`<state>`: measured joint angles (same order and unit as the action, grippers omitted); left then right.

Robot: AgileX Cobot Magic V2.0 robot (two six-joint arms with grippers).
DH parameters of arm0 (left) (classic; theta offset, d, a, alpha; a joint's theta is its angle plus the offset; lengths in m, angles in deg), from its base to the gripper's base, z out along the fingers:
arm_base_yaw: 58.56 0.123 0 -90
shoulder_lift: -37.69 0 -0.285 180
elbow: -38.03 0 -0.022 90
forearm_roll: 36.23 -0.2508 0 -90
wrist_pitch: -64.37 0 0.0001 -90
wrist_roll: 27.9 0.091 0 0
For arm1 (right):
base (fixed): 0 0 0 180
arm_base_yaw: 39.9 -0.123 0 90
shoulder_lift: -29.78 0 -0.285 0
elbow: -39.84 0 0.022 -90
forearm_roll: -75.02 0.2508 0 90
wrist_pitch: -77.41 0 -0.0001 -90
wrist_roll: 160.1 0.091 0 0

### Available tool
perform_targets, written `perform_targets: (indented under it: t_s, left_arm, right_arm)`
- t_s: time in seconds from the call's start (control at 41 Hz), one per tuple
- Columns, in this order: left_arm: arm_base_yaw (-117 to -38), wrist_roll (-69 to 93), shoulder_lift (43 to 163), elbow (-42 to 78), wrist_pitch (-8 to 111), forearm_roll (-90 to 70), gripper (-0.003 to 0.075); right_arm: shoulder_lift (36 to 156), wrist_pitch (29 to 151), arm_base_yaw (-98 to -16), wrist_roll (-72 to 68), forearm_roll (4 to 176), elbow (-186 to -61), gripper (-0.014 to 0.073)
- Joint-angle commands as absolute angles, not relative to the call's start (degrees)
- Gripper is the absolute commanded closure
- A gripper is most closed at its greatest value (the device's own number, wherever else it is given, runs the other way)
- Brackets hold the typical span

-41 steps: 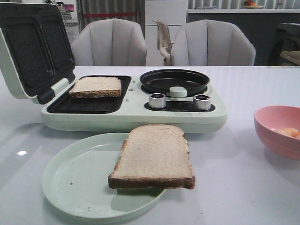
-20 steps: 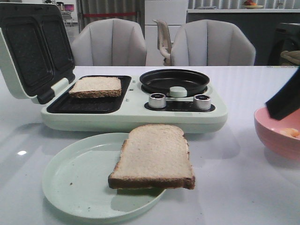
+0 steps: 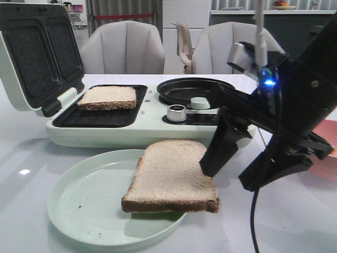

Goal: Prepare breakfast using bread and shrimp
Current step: 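Reach the right gripper to the remaining bread slice and grasp its edge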

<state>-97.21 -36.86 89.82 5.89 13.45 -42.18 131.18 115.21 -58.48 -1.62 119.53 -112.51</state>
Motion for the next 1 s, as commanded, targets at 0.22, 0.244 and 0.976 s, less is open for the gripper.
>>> perform_targets:
  t_s: [0.22,0.244,0.976]
  left_arm:
    - [-97.75,-36.88,89.60,7.57,17.34,-42.27,0.0519]
    - [-97.75,-36.88,89.60,7.57,17.34,-42.27,0.0519]
    - [-97.75,-36.88,89.60,7.57,17.13,-42.61,0.0519]
  right_arm:
    - [138.83,120.28,-58.44,-2.63,122.34,-122.68,0.0088]
    - [139.29,120.28,-58.44,-2.63,122.34,-123.18,0.0088]
    - [130.98,124.79,-58.44,-4.79,122.24,-123.99,0.0550]
